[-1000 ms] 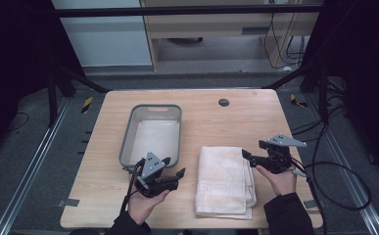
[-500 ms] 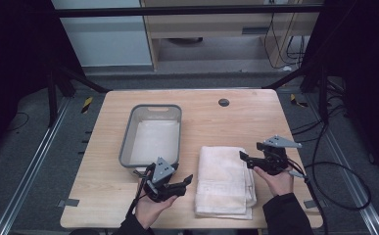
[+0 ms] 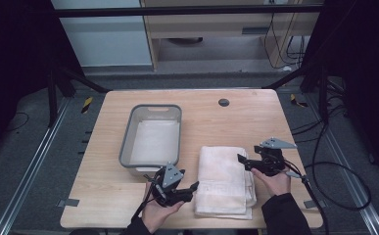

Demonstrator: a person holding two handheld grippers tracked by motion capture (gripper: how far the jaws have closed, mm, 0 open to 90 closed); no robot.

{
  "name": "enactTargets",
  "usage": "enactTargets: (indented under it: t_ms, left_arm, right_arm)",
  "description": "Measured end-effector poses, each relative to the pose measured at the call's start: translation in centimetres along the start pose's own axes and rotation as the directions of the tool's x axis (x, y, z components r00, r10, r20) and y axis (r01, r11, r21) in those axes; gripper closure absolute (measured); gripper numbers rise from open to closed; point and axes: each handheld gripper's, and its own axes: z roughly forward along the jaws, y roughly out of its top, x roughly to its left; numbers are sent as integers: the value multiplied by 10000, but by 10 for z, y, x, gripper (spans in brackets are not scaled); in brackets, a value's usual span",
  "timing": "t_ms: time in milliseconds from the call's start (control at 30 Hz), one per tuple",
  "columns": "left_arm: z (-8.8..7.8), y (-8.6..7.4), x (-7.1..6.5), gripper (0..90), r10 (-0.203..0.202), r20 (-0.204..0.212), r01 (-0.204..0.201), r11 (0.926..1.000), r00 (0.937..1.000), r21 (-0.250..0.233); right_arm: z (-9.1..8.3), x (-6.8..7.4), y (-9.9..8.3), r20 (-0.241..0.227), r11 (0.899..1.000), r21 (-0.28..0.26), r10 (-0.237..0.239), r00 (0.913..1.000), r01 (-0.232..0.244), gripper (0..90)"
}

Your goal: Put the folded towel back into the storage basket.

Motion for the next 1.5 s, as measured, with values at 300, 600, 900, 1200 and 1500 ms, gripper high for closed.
enactTargets:
  t_ms: [300,600,900,1200,1500]
  left_arm:
    - [13,-7,-7,358,57,96,-60,9992,9999,405]
    - [28,-12,-15,334,203,272,-226,9961,9994,847]
    - [42,-20,-17,312,185,381,-230,9924,9991,1209]
    - [51,-24,-18,313,150,362,-200,9894,9992,1436]
    - [59,-25,-13,315,-427,695,298,9838,9967,1765]
  right_arm:
    - [10,0,-6,49,9988,479,-73,10000,71,225]
    - [20,2,-10,36,9964,836,-151,9999,147,231]
    - [31,3,-16,97,9901,1371,-323,9994,306,230]
    - [37,-3,-23,-168,9879,1519,347,9993,-317,233]
    - [41,-2,-25,-304,9814,1847,587,9978,-521,285]
